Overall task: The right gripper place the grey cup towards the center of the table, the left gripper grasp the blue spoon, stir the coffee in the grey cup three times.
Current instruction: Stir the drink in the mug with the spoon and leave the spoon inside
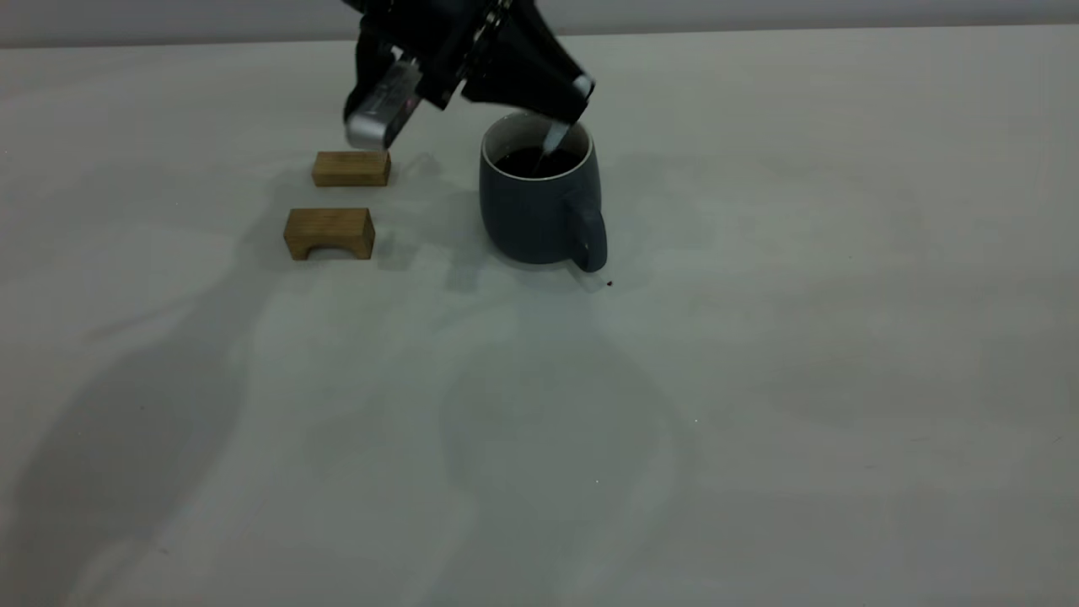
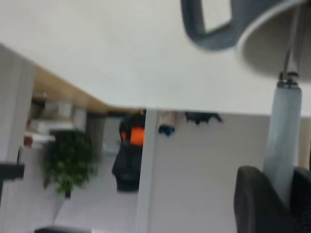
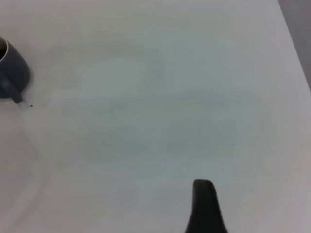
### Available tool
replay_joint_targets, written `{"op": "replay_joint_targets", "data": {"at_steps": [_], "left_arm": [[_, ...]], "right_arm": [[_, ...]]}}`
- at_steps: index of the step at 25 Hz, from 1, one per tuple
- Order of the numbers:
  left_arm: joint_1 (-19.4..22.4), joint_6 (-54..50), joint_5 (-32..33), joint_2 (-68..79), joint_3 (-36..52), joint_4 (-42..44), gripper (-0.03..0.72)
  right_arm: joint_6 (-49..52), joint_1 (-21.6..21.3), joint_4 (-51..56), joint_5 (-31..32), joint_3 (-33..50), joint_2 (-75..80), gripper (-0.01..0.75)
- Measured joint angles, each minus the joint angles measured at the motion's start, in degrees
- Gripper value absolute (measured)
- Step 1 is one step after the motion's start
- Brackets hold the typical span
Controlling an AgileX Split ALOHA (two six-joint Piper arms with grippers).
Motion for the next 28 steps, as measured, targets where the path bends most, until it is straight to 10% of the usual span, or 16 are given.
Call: {"op": "replay_joint_targets", "data": {"at_steps": [10, 22, 28], "left_arm": [[0.0, 21.2, -0.4, 0.0, 0.0, -4.8, 0.167], [0.1, -0.5, 0.7, 0.0, -0.1, 0.7, 0.166], [0.2, 8.8, -0.4, -0.1, -0.1, 3.0, 0.166]], "right_arm": [[0.0, 0.0, 0.0, 0.0, 0.0, 0.0, 0.587], [0.0, 0.0, 0.0, 0.0, 0.0, 0.0, 0.587], [0.0, 0.0, 0.0, 0.0, 0.0, 0.0, 0.587]]}}
